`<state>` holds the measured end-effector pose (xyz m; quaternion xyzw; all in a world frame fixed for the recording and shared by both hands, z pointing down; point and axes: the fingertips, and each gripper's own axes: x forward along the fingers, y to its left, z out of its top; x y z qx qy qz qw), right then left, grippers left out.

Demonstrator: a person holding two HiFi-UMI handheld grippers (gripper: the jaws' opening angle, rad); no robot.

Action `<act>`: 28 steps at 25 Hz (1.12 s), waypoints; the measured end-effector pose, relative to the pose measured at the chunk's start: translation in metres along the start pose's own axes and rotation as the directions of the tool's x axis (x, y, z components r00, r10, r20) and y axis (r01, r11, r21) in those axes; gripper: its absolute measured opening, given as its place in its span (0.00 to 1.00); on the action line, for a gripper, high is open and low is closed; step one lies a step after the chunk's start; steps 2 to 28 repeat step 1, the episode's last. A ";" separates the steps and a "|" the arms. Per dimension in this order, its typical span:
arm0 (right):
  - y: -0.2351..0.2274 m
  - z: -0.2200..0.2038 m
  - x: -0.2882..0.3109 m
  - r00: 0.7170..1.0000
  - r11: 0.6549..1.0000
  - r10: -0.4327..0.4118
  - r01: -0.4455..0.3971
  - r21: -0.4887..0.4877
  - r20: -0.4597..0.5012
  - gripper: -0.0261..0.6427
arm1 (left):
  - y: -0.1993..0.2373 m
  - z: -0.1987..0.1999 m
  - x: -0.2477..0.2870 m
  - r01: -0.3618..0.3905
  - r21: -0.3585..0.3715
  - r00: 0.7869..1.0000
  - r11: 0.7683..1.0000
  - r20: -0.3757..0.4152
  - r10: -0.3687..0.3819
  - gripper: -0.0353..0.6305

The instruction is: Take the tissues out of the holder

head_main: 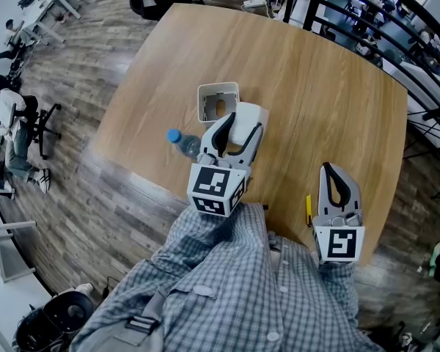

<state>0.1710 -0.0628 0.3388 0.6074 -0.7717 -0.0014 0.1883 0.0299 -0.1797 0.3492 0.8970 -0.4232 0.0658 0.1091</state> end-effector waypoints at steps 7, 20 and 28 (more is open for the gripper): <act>0.000 0.002 0.001 1.000 1.000 0.000 0.000 0.001 0.008 0.06 | 0.000 0.000 0.000 0.001 0.000 1.000 1.000 0.000 -0.001 0.41; 0.000 0.002 0.001 1.000 1.000 0.000 0.000 0.001 0.008 0.06 | 0.000 0.000 0.000 0.001 0.000 1.000 1.000 0.000 -0.001 0.41; 0.000 0.002 0.001 1.000 1.000 0.000 0.000 0.001 0.008 0.06 | 0.000 0.000 0.000 0.001 0.000 1.000 1.000 0.000 -0.001 0.41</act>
